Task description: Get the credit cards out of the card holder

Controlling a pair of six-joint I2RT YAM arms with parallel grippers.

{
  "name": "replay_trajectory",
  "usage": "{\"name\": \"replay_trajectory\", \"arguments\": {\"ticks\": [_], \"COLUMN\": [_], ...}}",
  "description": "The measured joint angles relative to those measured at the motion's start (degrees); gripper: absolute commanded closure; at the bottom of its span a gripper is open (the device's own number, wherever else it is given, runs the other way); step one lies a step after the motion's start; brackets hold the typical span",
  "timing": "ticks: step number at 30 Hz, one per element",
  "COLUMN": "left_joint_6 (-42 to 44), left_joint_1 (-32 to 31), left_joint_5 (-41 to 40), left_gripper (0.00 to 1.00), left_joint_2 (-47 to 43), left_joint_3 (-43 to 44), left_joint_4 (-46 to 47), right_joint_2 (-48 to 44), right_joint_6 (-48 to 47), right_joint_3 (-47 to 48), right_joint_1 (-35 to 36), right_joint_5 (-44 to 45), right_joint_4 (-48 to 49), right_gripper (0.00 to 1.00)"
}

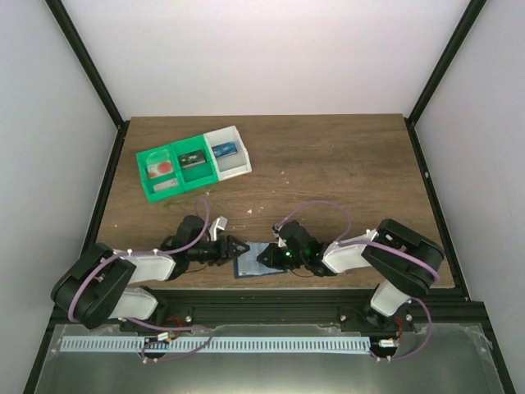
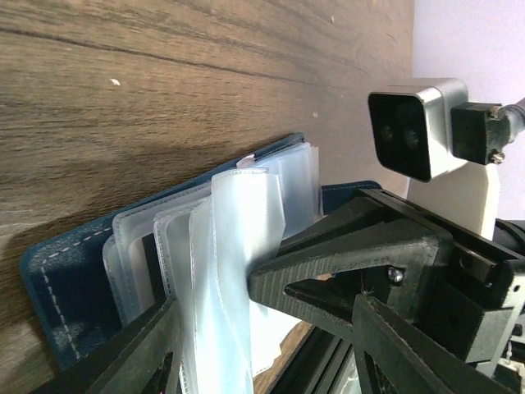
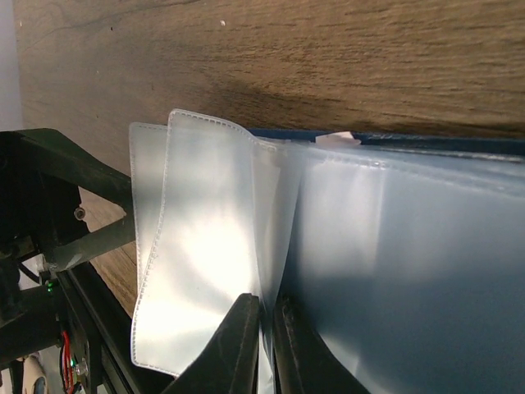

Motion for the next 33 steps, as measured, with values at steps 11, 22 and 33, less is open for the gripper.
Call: {"name": "replay_trajectory", "arguments": {"ticks": [11,22,33], "left_joint_6": [-0.44,-1.11,-2.16], "left_joint_1": [-0.61,-1.01,-2.23], "left_joint_5": [-0.02,0.31,1.11], "left_gripper": [0.42,0.42,0.42], "left_joint_2": [-3.54,-3.96,-4.00], "left_joint_3": [0.11,0.28,0.87], "left_joint_4": [-0.52,-0.22,0.42], "right_joint_2": [0.00,-0.02,-2.54], "right_joint_6": [0.17,0.48,0.76], "right_joint_3": [0.00,0.00,0.02], "right_joint_1": [0.00,0.00,0.00], "right_joint_5": [-0.02,-0.39,0.63], "right_joint_4": [0.26,0.96,-0.90], "right_gripper": [0.85,0.73,0.56]}}
